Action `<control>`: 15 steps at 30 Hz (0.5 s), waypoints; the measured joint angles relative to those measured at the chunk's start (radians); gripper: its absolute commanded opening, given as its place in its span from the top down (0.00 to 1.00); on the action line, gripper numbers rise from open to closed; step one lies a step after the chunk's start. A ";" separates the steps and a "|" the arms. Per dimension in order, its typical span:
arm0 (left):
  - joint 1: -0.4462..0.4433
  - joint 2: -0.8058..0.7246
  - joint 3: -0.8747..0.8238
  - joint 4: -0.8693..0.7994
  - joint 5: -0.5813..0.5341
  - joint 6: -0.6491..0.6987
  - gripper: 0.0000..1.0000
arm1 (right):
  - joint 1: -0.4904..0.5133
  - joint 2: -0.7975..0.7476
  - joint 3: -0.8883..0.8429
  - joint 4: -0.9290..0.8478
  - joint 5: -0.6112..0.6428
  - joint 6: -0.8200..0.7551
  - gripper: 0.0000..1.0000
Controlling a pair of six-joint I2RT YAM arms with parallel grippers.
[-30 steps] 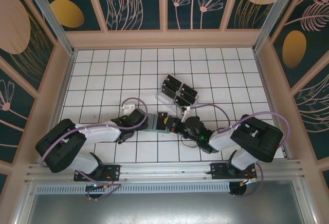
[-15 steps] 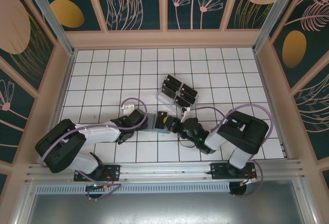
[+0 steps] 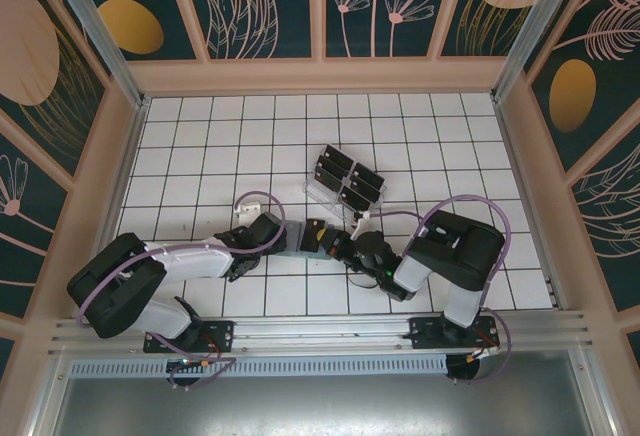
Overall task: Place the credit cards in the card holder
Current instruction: Insert the credit card into the card slot.
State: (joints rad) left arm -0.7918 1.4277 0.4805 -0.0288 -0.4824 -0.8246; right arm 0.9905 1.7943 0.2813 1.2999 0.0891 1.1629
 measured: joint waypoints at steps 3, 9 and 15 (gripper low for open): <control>0.000 0.000 0.000 0.000 0.000 0.000 0.01 | 0.000 0.009 0.006 0.004 0.000 0.001 1.00; 0.000 0.000 -0.002 0.003 0.000 0.000 0.02 | 0.000 0.040 0.020 0.012 0.000 0.010 1.00; 0.000 0.000 -0.002 0.003 0.000 0.000 0.01 | 0.000 0.067 0.027 0.032 -0.001 0.026 1.00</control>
State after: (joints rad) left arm -0.7918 1.4277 0.4786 -0.0254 -0.4824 -0.8242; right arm 0.9901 1.8614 0.3080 1.3319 0.0883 1.1889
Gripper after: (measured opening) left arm 0.985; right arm 0.044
